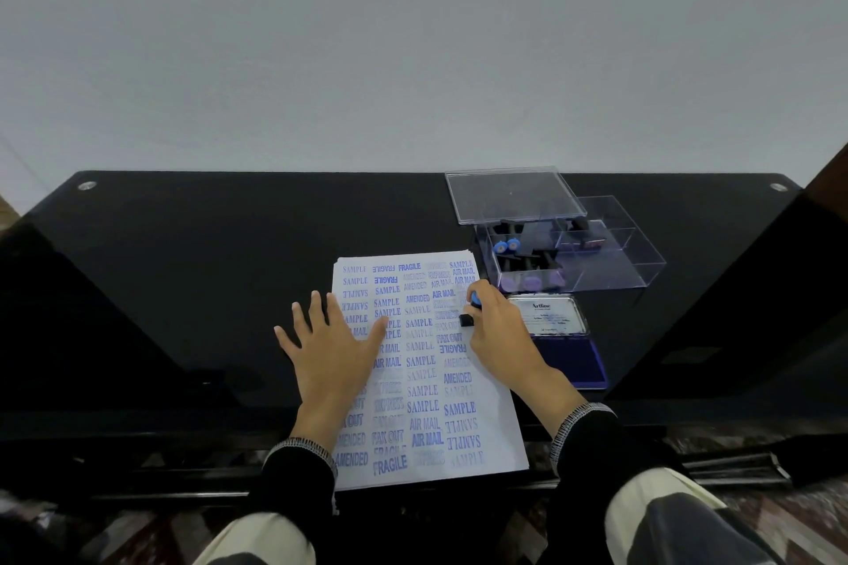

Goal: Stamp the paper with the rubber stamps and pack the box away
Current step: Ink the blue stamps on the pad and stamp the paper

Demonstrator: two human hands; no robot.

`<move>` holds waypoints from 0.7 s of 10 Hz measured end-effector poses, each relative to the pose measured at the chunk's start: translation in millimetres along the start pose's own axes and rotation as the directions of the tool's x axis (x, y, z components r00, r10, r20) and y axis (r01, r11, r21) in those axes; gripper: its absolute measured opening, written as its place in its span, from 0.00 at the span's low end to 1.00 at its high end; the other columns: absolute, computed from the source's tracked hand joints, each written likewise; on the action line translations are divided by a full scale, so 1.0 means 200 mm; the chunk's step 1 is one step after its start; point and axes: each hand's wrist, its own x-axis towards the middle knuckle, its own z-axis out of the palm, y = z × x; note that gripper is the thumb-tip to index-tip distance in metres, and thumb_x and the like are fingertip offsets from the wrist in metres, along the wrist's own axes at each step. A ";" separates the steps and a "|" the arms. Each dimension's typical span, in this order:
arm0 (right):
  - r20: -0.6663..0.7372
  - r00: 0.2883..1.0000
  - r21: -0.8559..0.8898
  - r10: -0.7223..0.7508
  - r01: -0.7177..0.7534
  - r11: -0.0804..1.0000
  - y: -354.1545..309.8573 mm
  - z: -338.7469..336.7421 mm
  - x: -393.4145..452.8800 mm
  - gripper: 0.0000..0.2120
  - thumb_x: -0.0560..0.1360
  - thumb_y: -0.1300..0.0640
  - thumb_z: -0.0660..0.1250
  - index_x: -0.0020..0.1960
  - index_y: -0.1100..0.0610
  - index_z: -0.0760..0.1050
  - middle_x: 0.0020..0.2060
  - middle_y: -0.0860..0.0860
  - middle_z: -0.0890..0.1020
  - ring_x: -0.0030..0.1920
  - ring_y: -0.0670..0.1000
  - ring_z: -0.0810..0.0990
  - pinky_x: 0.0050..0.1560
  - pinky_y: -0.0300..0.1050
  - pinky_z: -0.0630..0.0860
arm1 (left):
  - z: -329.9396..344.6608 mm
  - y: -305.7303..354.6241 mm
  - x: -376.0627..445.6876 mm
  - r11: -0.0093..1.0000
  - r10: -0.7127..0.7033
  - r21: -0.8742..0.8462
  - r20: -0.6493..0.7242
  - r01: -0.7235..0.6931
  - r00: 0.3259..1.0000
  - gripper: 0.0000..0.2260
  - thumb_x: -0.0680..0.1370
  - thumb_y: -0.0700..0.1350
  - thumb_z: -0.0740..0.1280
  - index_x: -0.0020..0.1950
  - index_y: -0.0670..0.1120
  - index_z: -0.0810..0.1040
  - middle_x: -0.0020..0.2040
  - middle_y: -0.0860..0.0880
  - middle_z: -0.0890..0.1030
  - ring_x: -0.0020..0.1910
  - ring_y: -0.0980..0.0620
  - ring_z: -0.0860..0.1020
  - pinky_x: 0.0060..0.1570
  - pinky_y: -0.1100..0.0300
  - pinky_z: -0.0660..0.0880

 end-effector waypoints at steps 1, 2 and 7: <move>0.007 1.000 0.002 0.012 -0.012 1.000 0.00 0.00 0.01 0.14 0.70 0.76 0.58 0.46 0.58 0.65 0.42 0.56 0.74 0.41 0.59 0.73 0.38 0.55 0.73 | 0.00 0.00 0.00 1.000 -0.002 0.002 0.007 0.002 1.000 0.43 0.74 0.73 0.49 0.78 0.44 0.52 0.79 0.45 0.52 0.78 0.42 0.46 0.73 0.38 0.42; 0.009 1.000 -0.001 0.017 -0.017 1.000 0.00 0.00 0.01 0.14 0.70 0.75 0.59 0.47 0.58 0.65 0.42 0.56 0.74 0.41 0.58 0.74 0.38 0.55 0.74 | 0.00 0.00 0.00 1.000 -0.001 0.007 0.008 0.001 1.000 0.43 0.74 0.73 0.49 0.78 0.44 0.52 0.79 0.45 0.52 0.78 0.42 0.45 0.73 0.38 0.42; -0.019 1.000 0.011 -0.001 0.001 1.000 0.02 0.01 0.00 0.11 0.71 0.75 0.59 0.45 0.61 0.65 0.40 0.57 0.73 0.40 0.59 0.71 0.34 0.46 0.67 | 0.01 0.00 0.00 1.000 0.003 0.010 -0.008 -0.003 1.000 0.43 0.74 0.73 0.49 0.78 0.44 0.53 0.79 0.45 0.53 0.78 0.42 0.47 0.73 0.37 0.42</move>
